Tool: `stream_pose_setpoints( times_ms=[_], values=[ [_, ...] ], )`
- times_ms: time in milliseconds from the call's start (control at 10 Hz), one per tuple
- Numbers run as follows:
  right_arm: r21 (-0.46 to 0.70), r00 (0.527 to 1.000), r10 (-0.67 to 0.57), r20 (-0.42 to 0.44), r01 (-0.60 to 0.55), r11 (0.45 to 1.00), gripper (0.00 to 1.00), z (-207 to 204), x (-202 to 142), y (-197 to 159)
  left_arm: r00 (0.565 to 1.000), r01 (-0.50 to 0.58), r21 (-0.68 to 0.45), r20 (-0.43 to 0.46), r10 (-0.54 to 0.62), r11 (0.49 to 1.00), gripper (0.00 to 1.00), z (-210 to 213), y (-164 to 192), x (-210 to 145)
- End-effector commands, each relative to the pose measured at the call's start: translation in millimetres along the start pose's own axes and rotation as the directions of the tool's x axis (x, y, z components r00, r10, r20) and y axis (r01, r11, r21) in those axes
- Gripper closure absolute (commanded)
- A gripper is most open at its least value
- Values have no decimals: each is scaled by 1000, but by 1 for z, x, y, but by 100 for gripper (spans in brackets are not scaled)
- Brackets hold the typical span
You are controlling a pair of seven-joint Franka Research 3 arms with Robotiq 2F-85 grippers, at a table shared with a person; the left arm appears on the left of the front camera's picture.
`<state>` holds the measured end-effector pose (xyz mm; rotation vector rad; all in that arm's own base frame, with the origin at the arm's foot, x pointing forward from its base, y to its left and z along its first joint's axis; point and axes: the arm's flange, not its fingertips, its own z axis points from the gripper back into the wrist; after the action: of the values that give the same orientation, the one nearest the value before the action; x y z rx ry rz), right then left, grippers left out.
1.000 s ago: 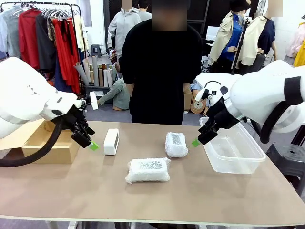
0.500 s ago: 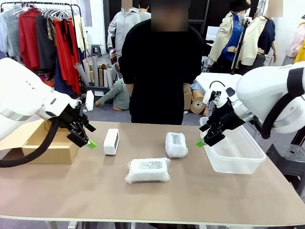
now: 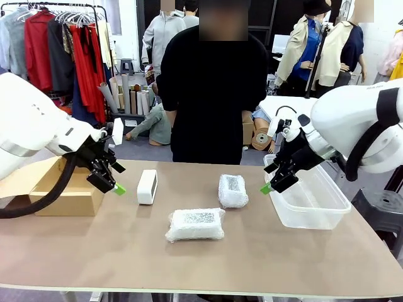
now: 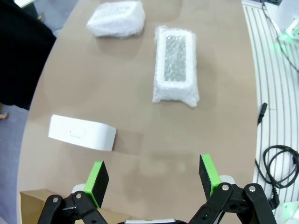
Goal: Separate and place wrapped and unwrapped clocks.
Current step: Pick up the Digital clock indicated by the person.
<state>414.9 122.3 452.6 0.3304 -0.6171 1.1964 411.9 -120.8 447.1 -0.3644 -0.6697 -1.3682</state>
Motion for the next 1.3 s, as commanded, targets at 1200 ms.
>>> stream_pose_setpoints(
  times_ms=[1200],
  values=[
    [62, 934, 123, 335, -152, 986, 0, 106, -21, -115, 914, 99, 18, 393, -98, 995, 0, 121, 112, -59]
  ],
)
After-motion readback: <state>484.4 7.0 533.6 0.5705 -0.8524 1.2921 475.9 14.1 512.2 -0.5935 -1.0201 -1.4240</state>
